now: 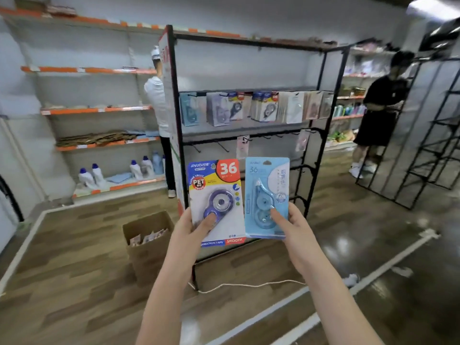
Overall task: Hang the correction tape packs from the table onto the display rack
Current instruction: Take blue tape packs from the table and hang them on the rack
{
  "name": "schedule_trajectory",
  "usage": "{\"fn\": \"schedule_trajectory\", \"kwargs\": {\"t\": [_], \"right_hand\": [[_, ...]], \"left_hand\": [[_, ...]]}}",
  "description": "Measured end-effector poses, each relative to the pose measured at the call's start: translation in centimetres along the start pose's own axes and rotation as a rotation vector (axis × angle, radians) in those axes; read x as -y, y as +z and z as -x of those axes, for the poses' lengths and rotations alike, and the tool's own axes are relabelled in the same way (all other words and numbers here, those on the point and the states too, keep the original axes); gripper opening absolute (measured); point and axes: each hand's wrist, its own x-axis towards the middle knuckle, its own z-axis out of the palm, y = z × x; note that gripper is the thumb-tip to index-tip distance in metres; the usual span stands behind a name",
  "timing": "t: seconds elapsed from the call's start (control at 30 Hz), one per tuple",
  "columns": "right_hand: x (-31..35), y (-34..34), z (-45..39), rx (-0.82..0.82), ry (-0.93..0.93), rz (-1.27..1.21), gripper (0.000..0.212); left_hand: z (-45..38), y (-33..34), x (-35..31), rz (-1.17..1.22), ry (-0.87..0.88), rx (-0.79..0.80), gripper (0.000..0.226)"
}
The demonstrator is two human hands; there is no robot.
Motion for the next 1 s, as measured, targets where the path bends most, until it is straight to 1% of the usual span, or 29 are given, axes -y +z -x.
{"fn": "schedule_trajectory", "kwargs": {"t": [0.17, 0.23, 0.3, 0.4, 0.53, 0.6, 0.7, 0.8, 0.93, 1.0], "right_hand": [[-0.5, -4.6, -6.8, -0.024, -0.014, -0.012, 0.031], [-0.7, -6.0, -10.1, -0.021, -0.026, -0.019, 0.031], [-0.6, -7.2, -13.9, -0.019, -0.030, -0.011, 0.037], [-0.1, -8.5, -20.2, -0.002, -0.034, 0.001, 0.047], [-0.1, -9.4, -27.6, 0.028, -0.050, -0.070, 0.037], [-0.7, -9.9, -30.4, 0.054, -0.030, -0.096, 0.037], [-1.7, -10.6, -34.5, 0.084, 0.001, -0.120, 0.043], [-2.4, -11.1, -39.2, 0.132, 0.030, -0.124, 0.039], [-3.2, -10.8, -45.4, 0.254, 0.064, -0.114, 0.046], [-3.3, -10.0, -48.3, 0.323, 0.074, -0.104, 0.044]], "left_hand": [[-7.3, 5.7, 2.7, 0.018, -0.018, 0.080, 0.026], [-10.6, 7.6, 3.8, 0.015, -0.007, 0.096, 0.023], [-14.3, 9.4, 4.4, 0.015, 0.013, 0.101, 0.020], [-20.0, 11.7, 5.0, 0.008, 0.022, 0.116, 0.023], [-26.6, 14.2, 5.5, -0.003, 0.035, 0.103, 0.021], [-29.3, 15.2, 6.1, -0.014, 0.028, 0.091, 0.021], [-32.9, 16.5, 7.1, -0.019, 0.015, 0.060, 0.021], [-36.1, 17.8, 7.9, -0.018, 0.008, 0.000, 0.023], [-39.6, 19.0, 8.3, 0.012, 0.019, -0.124, 0.024], [-41.0, 19.3, 8.3, 0.040, 0.030, -0.189, 0.031]]}}
